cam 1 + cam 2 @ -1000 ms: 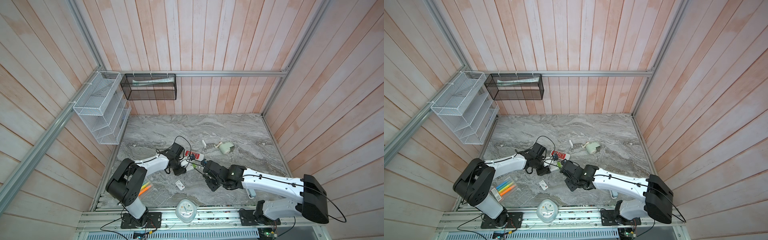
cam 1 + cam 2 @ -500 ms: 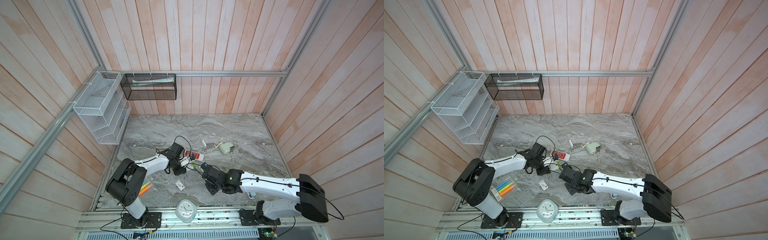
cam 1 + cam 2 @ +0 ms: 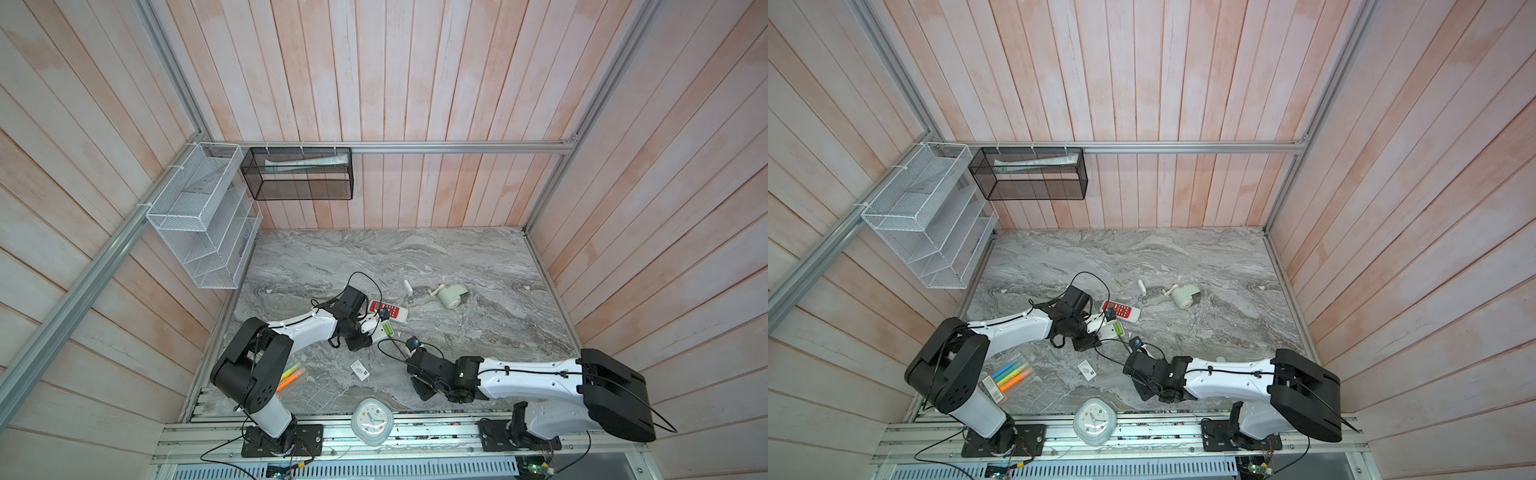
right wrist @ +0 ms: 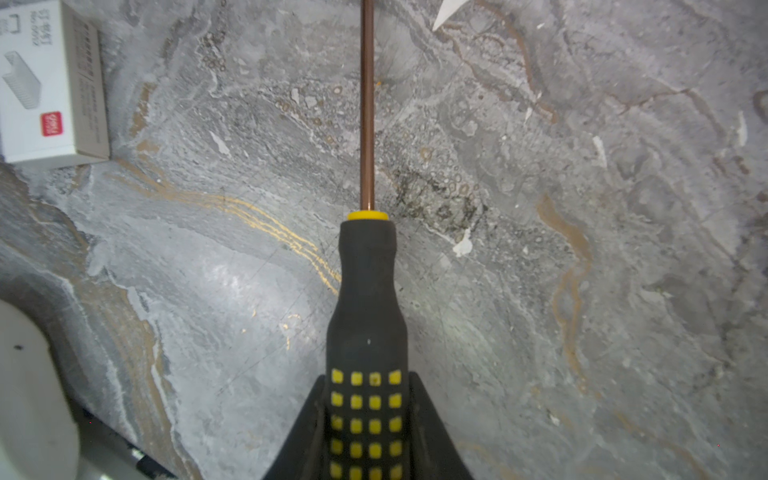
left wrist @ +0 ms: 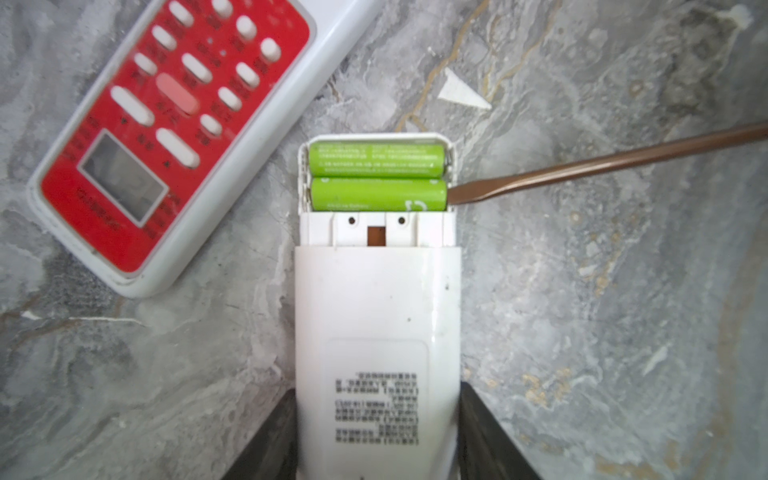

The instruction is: Unload the batteries from the remote control

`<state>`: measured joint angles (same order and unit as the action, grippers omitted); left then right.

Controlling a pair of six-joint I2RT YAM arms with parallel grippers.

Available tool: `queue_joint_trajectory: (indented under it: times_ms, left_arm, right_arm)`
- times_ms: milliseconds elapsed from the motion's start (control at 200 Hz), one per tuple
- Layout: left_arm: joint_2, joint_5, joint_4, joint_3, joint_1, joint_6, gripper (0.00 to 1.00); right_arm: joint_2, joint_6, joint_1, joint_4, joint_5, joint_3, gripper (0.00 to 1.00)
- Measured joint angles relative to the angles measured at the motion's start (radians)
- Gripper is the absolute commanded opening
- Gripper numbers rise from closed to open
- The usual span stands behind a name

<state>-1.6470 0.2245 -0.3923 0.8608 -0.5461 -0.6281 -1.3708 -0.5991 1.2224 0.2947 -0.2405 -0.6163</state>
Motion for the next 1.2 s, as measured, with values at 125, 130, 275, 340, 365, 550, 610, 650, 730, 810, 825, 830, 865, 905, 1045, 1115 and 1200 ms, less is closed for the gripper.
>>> queue_joint_trajectory:
  times_ms: [125, 130, 275, 340, 365, 550, 610, 650, 730, 810, 825, 830, 865, 905, 1045, 1115, 1200]
  left_arm:
    - [0.0, 0.0, 0.0, 0.0, 0.0, 0.003, 0.53]
    - [0.0, 0.0, 0.0, 0.0, 0.0, 0.003, 0.53]
    - [0.0, 0.0, 0.0, 0.0, 0.002, 0.004, 0.52]
    - [0.0, 0.0, 0.002, 0.0, 0.004, 0.005, 0.52]
    - [0.0, 0.0, 0.003, 0.0, 0.005, 0.005, 0.52]
    - [0.0, -0.004, 0.007, 0.0, 0.012, 0.008, 0.51]
    - [0.0, -0.004, 0.008, 0.0, 0.014, 0.009, 0.51]
    - [0.0, -0.004, 0.007, 0.0, 0.014, 0.007, 0.5]
    - [0.0, 0.001, 0.005, 0.0, 0.014, 0.004, 0.5]
    - [-0.001, 0.003, 0.003, 0.0, 0.014, 0.003, 0.5]
    - [-0.001, 0.003, 0.003, 0.0, 0.014, 0.003, 0.5]
    - [-0.001, 0.003, 0.003, 0.0, 0.014, 0.003, 0.5]
    - [-0.002, 0.003, 0.003, 0.0, 0.014, 0.003, 0.5]
    - [-0.003, 0.003, 0.002, 0.0, 0.014, 0.003, 0.5]
    - [-0.01, 0.003, -0.011, 0.011, 0.015, 0.01, 0.49]
    - [-0.012, 0.005, -0.016, 0.016, 0.016, 0.02, 0.5]
    - [-0.018, 0.01, -0.031, 0.027, 0.02, 0.035, 0.49]
  right_arm:
    - [-0.023, -0.004, 0.001, -0.04, -0.002, 0.017, 0.0]
    - [-0.024, -0.004, 0.001, -0.041, -0.002, 0.018, 0.0]
    - [-0.035, -0.01, 0.006, -0.078, -0.01, 0.032, 0.0]
    - [-0.035, -0.011, 0.006, -0.093, -0.014, 0.037, 0.0]
    - [-0.035, -0.011, 0.006, -0.101, -0.017, 0.04, 0.0]
    - [-0.04, -0.011, 0.007, -0.153, -0.037, 0.056, 0.0]
    - [-0.047, -0.01, 0.008, -0.176, -0.046, 0.06, 0.0]
    - [-0.055, -0.011, 0.007, -0.2, -0.056, 0.062, 0.0]
    - [-0.08, -0.014, 0.003, -0.254, -0.082, 0.062, 0.0]
    - [-0.092, -0.015, 0.002, -0.28, -0.097, 0.062, 0.0]
    - [-0.092, -0.015, 0.002, -0.282, -0.098, 0.062, 0.0]
    - [-0.093, -0.015, 0.002, -0.283, -0.098, 0.062, 0.0]
    - [-0.096, -0.016, 0.002, -0.293, -0.101, 0.062, 0.0]
    - [-0.1, -0.019, 0.0, -0.303, -0.104, 0.062, 0.0]
    - [-0.102, -0.035, 0.0, -0.306, -0.116, 0.062, 0.0]
    - [-0.102, -0.048, 0.0, -0.304, -0.126, 0.063, 0.0]
    - [-0.102, -0.061, 0.0, -0.296, -0.132, 0.063, 0.0]
